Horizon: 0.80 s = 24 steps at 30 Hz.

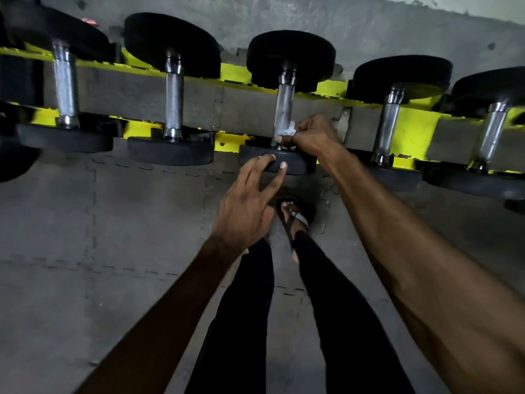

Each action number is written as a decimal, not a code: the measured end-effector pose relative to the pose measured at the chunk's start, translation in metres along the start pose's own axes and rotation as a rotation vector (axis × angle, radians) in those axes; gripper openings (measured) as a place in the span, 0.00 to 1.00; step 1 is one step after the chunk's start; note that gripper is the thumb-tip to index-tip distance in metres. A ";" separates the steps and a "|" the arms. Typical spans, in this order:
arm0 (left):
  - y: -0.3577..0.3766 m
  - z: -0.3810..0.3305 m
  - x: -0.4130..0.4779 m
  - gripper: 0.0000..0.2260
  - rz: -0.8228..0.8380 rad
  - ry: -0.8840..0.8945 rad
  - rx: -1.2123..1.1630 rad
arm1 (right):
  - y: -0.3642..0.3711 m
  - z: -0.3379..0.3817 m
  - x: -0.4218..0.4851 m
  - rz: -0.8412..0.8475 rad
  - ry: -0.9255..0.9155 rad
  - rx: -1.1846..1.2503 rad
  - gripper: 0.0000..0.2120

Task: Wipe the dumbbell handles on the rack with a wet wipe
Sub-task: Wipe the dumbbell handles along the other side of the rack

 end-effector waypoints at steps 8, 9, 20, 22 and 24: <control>0.004 -0.038 -0.001 0.36 -0.041 -0.041 -0.067 | -0.032 -0.017 -0.020 -0.060 -0.065 0.365 0.10; 0.010 -0.052 0.000 0.37 -0.018 -0.034 -0.089 | -0.042 -0.022 -0.022 -0.093 -0.090 0.369 0.12; 0.072 -0.184 0.061 0.35 0.082 0.072 -0.117 | -0.174 -0.089 -0.048 -0.328 -0.404 -0.263 0.15; 0.075 -0.186 0.066 0.34 0.067 0.062 -0.089 | -0.166 -0.086 -0.043 -0.178 -0.400 -0.328 0.16; 0.075 -0.185 0.067 0.36 0.056 0.071 -0.057 | -0.165 -0.083 -0.038 -0.092 -0.356 -0.385 0.14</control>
Point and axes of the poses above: each hand's wrist, its own x-axis towards the middle knuckle, its own y-axis out of the palm, z = x × y, the point moved 7 cm from there along x, towards the middle knuckle
